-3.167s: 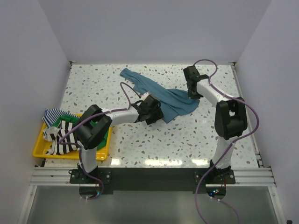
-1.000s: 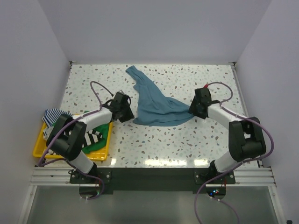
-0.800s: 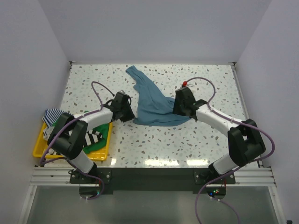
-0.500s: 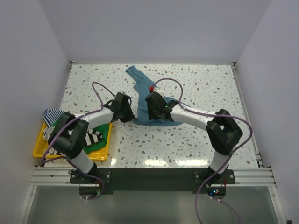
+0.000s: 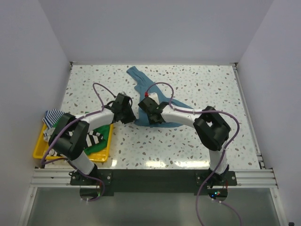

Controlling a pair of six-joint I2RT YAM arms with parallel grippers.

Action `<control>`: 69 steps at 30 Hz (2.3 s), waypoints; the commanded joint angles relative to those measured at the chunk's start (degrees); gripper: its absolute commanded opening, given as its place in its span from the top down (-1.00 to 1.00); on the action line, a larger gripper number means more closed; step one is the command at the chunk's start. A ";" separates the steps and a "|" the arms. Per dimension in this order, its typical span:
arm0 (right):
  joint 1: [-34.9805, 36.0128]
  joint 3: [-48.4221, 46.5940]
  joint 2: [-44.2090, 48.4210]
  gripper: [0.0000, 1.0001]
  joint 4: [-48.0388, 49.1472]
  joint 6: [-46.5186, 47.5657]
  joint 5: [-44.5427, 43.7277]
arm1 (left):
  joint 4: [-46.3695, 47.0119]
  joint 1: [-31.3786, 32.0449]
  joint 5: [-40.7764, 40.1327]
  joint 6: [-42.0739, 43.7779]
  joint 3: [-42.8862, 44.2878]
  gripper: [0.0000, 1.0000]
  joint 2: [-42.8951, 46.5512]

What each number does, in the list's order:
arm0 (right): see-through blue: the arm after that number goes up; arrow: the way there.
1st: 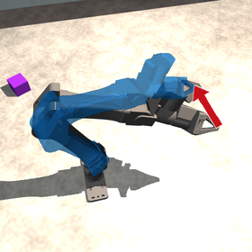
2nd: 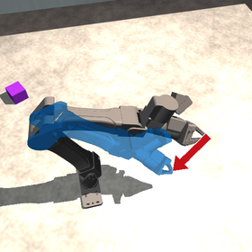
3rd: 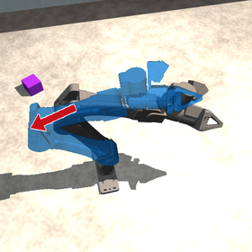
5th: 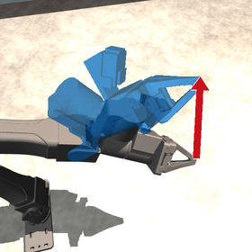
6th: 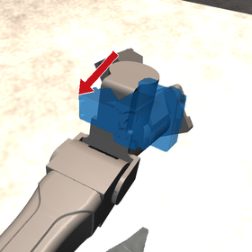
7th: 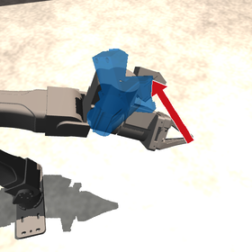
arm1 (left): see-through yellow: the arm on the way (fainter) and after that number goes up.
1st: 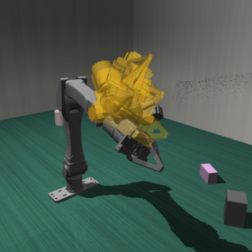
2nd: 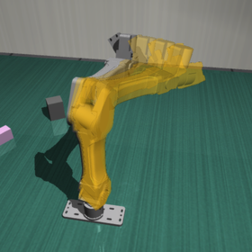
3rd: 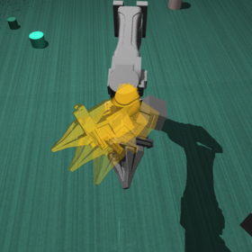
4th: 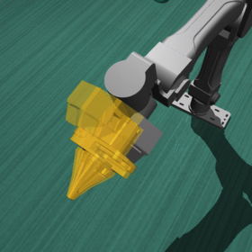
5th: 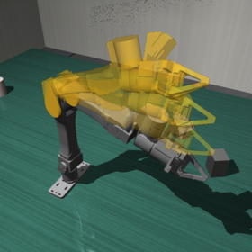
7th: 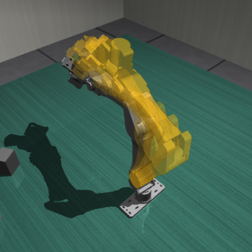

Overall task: Fold and stack the tank tops
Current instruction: Flatten the tank top out

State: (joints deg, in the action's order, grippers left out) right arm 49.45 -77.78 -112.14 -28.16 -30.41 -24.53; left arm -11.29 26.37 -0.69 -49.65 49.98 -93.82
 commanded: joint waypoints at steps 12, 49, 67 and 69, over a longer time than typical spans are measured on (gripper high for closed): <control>0.29 -1.94 1.56 1.00 -2.16 -1.14 -3.33 | 1.89 0.08 1.48 1.48 0.74 0.40 -0.57; -1.99 2.19 7.11 1.00 -6.55 -2.46 -10.97 | 3.12 4.12 3.51 7.02 3.72 0.34 -1.71; -2.08 2.10 6.67 1.00 -5.06 -2.81 -8.95 | -5.94 11.16 -10.03 10.71 9.53 0.28 -2.24; -1.99 2.10 6.67 1.00 -4.97 -2.98 -8.78 | -6.03 12.04 -10.30 11.06 9.53 0.29 -2.51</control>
State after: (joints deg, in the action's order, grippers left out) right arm 47.55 -75.50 -105.49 -34.94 -31.99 -33.39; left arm -16.12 36.49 -8.38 -40.66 57.54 -95.72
